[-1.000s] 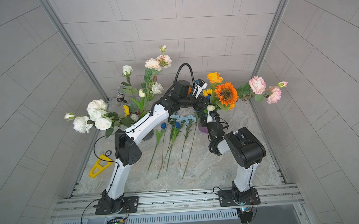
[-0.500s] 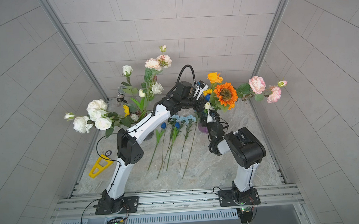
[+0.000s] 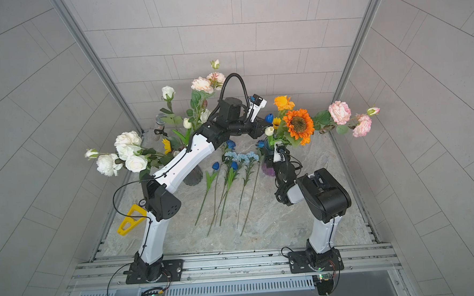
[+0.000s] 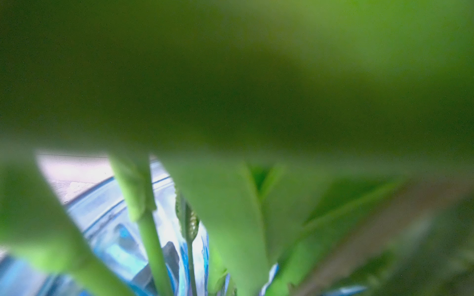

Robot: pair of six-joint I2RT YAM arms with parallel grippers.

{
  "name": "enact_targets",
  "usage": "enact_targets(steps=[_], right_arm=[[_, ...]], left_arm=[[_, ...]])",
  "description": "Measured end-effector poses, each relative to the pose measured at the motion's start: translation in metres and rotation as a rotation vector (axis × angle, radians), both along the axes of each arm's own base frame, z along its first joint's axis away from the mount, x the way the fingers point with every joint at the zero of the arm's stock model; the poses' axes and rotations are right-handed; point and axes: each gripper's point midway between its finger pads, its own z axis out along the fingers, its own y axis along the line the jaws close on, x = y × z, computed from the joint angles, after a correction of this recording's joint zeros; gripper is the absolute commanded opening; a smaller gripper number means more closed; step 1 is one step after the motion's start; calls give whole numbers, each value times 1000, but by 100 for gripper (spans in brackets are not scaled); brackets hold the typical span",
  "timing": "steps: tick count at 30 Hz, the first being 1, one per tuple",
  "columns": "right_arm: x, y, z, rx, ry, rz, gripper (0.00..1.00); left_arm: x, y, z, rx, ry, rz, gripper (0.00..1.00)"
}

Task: Pick out blue flowers from the vase
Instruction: Pick up the flower from the vase.

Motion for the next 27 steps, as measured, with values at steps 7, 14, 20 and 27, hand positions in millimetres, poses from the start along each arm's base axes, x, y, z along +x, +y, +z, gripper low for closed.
enact_targets(steps=[7, 14, 20, 27], right_arm=[[0, 0, 0, 0, 0, 0, 47], [-1, 0, 0, 0, 1, 1, 47], [-2, 0, 0, -2, 1, 4, 48], [-4, 0, 0, -3, 2, 6, 47]], left_arm=[[3, 2, 2, -4, -3, 12, 30], [1, -3, -3, -19, 7, 0, 25], [-15, -11, -33, 35, 38, -18, 30], [-30, -3, 17, -28, -49, -16, 30]])
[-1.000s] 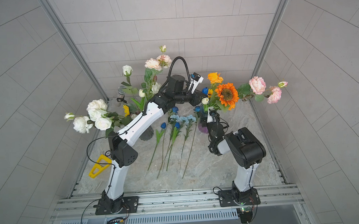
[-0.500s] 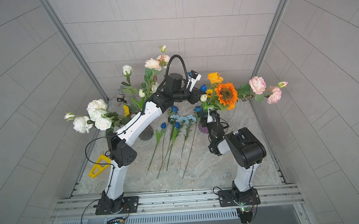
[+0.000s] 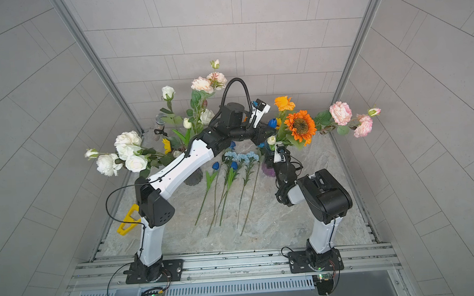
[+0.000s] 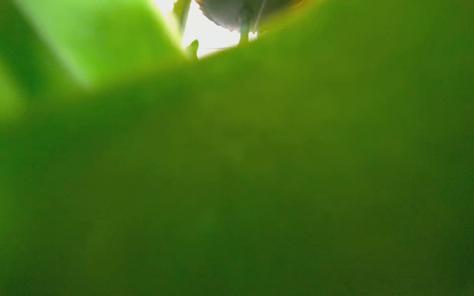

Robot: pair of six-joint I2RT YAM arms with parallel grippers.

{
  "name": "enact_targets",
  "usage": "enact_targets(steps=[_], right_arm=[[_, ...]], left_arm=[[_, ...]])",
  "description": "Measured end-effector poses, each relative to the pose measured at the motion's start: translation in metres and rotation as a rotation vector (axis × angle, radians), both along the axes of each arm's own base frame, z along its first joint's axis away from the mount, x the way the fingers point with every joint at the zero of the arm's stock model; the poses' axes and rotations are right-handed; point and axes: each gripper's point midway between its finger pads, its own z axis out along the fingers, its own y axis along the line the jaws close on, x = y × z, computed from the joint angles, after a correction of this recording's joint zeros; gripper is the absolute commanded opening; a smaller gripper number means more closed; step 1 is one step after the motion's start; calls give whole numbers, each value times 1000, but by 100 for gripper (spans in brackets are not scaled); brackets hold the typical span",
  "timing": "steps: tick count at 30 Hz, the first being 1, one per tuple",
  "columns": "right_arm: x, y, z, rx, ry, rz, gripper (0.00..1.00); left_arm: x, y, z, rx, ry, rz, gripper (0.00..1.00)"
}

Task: Pick out blue flowers from the vase
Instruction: Pick up the flower from the vase.

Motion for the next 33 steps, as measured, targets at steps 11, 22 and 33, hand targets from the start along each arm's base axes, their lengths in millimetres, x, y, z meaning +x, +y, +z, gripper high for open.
enact_targets(steps=[11, 22, 33], right_arm=[[-1, 3, 1, -43, 12, 4, 48], [-2, 3, 0, -47, 14, 3, 48], [-3, 1, 0, -45, 11, -6, 48]], left_arm=[[10, 14, -13, 13, -23, 73, 30], [21, 38, 37, 35, -216, 187, 30], [-25, 129, 166, -46, -495, 355, 30]])
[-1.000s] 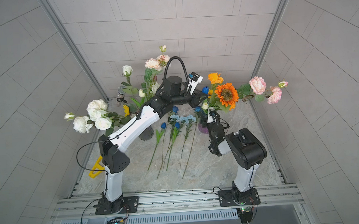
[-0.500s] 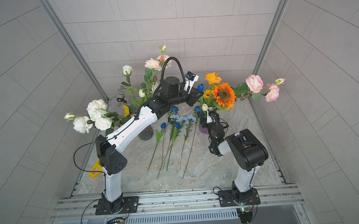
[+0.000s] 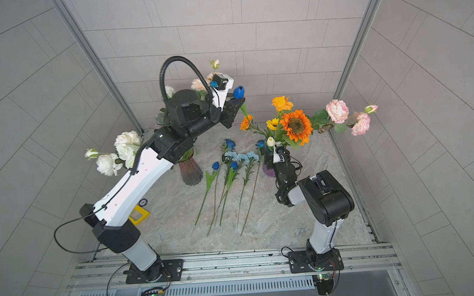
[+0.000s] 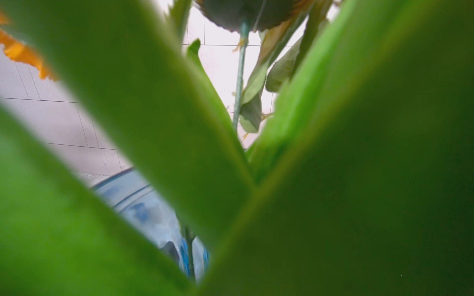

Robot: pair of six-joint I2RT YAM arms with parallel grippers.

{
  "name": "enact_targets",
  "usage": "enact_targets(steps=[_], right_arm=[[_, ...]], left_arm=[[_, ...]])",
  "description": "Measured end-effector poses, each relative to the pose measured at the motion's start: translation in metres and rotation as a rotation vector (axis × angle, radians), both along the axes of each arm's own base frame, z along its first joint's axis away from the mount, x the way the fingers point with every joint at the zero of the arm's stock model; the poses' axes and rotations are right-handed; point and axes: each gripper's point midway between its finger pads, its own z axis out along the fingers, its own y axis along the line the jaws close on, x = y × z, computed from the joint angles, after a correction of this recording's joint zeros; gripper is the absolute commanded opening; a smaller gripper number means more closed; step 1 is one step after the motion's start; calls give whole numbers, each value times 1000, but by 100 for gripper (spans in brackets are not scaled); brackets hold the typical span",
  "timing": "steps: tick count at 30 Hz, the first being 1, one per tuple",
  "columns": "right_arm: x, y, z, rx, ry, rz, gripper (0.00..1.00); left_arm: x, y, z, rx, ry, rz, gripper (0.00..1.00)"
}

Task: Pick out blue flowers from the vase
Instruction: Pick up the flower from the vase, then place the flower at the center of the board.

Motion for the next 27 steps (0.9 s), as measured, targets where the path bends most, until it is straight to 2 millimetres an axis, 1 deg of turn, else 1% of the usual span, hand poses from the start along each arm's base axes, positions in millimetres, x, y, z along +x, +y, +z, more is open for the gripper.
enact_targets(steps=[3, 7, 9, 11, 13, 14, 16, 20, 22, 24, 27], right_arm=[[-1, -3, 0, 2, -3, -10, 48], [-2, -10, 0, 1, -6, -27, 48], [-4, -16, 0, -2, -5, -41, 48], [-5, -24, 1, -9, -2, -62, 48], [-5, -33, 1, -15, 2, -83, 48], [-5, -37, 1, -17, 4, -95, 48], [-4, -44, 0, -18, 4, -112, 48], [-2, -51, 1, -23, 3, -138, 48], [2, -54, 2, -23, 1, -146, 47], [9, -58, 2, -21, -2, -157, 47], [21, -60, 3, -18, -9, -169, 48]], left_arm=[[-13, 19, 19, -10, -34, 23, 30], [-23, 35, 30, 1, -21, 44, 30], [-27, 39, 30, 18, 14, 44, 30], [-30, 42, 22, 38, 58, 47, 31], [-31, 42, 4, 76, 110, 61, 31], [-30, 40, -10, 95, 147, 61, 30], [-26, 36, -41, 134, 233, 62, 30], [-22, 28, -110, 204, 419, 60, 30], [-23, 28, -137, 230, 499, 60, 29], [-26, 27, -156, 252, 569, 59, 28], [-28, 26, -179, 279, 644, 63, 28]])
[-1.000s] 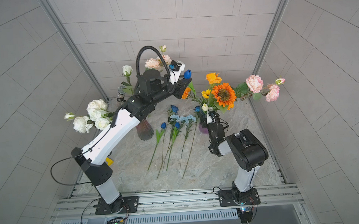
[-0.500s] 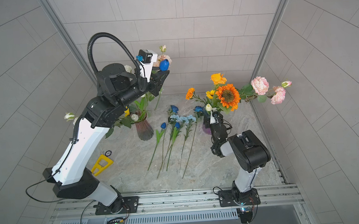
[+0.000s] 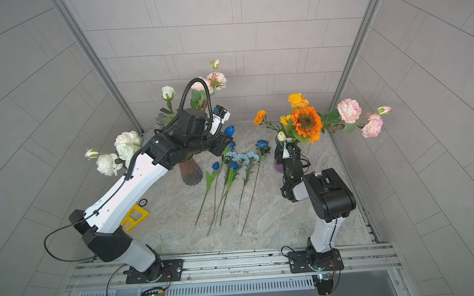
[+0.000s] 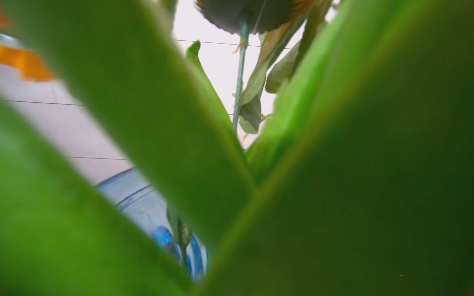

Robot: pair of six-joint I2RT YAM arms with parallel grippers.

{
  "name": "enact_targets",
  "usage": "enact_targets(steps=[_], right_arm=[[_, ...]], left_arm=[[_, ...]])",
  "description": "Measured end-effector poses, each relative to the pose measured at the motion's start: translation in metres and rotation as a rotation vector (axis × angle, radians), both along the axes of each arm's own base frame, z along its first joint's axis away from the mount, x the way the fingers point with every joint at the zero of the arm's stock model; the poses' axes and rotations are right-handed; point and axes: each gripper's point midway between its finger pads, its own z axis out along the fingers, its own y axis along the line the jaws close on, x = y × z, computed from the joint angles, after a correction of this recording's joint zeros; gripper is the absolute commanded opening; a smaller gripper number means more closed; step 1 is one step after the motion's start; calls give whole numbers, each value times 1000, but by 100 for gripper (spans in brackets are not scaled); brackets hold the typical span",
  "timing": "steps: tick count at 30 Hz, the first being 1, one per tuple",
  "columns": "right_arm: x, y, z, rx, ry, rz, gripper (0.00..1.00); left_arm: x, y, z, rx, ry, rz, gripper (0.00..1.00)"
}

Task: Pick out blue flowers from the vase
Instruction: Place the flower at the center of the board.

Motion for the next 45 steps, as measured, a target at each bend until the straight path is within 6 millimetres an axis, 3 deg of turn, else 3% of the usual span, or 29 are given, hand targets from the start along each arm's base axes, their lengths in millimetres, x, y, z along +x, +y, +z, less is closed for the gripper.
enact_targets(steps=[6, 12, 16, 21, 25, 29, 38, 45], right_arm=[[28, 2, 1, -4, -21, -8, 48], [52, -2, 3, -4, -47, -26, 48], [64, -8, 4, -2, -65, -40, 48], [76, -13, 5, -1, -81, -52, 48], [82, -16, 5, -3, -89, -59, 48], [89, -19, 6, -7, -97, -64, 48], [100, -24, 7, -11, -113, -68, 48], [102, -26, 7, -12, -117, -70, 50]], left_arm=[[-11, 7, -72, 95, 186, 25, 28], [-12, 0, -116, 123, 328, 21, 28], [-3, -5, -153, 146, 428, 22, 28], [23, -5, -213, 196, 570, 55, 27], [45, -2, -243, 213, 625, 87, 27], [68, 6, -253, 192, 642, 128, 27], [106, 31, -246, 131, 612, 217, 32], [114, 43, -259, 173, 602, 268, 55]])
